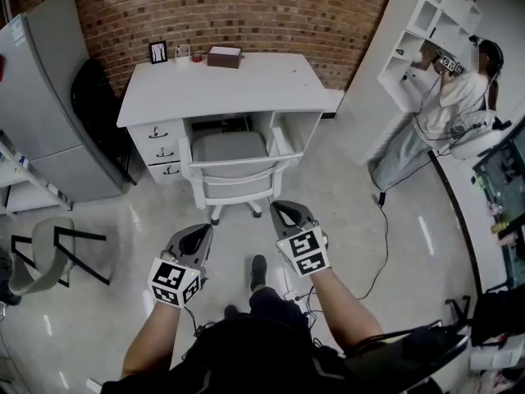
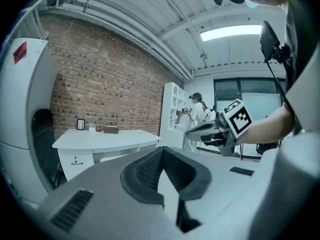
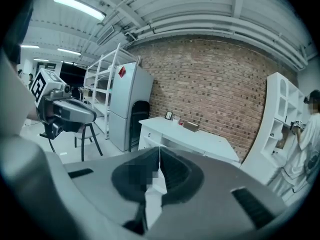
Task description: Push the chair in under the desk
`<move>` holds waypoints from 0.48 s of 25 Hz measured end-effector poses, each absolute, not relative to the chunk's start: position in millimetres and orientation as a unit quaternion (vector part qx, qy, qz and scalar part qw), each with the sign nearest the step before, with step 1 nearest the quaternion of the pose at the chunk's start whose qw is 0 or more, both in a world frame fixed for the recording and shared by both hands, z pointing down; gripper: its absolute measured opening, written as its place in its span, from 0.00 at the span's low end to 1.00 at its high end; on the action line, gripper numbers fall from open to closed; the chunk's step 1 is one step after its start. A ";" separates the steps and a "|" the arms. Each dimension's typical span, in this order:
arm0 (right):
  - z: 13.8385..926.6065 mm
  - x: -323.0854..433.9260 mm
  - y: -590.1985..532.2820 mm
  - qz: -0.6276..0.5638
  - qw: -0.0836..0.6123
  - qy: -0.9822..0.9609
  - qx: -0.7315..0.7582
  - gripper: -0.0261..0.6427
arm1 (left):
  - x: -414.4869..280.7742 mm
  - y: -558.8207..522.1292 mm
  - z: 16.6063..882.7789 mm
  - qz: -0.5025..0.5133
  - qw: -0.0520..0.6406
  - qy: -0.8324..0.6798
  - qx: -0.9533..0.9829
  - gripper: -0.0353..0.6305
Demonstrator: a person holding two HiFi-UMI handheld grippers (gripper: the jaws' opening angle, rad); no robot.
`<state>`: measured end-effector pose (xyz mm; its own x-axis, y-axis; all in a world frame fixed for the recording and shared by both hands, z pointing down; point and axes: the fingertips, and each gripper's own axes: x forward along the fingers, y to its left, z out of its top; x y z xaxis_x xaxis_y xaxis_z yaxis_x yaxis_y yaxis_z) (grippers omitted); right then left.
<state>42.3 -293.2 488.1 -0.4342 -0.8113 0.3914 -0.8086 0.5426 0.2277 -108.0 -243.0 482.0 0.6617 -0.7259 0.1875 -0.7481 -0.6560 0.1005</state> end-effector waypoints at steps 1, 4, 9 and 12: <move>484.0 45.1 -290.0 -0.002 0.227 -0.845 0.485 0.06 | -108.3 -240.0 477.6 0.057 0.086 -0.406 0.908 0.06; 473.2 53.2 -280.9 0.005 0.211 -0.840 0.499 0.06 | -108.3 -233.5 465.7 0.040 0.090 -0.408 0.908 0.06; 458.8 57.5 -266.8 0.013 0.182 -0.846 0.501 0.05 | -105.3 -225.3 450.3 0.035 0.079 -0.425 0.901 0.06; 451.5 63.4 -265.3 0.012 0.167 -0.850 0.500 0.05 | -101.6 -227.1 445.2 0.025 0.084 -0.439 0.894 0.06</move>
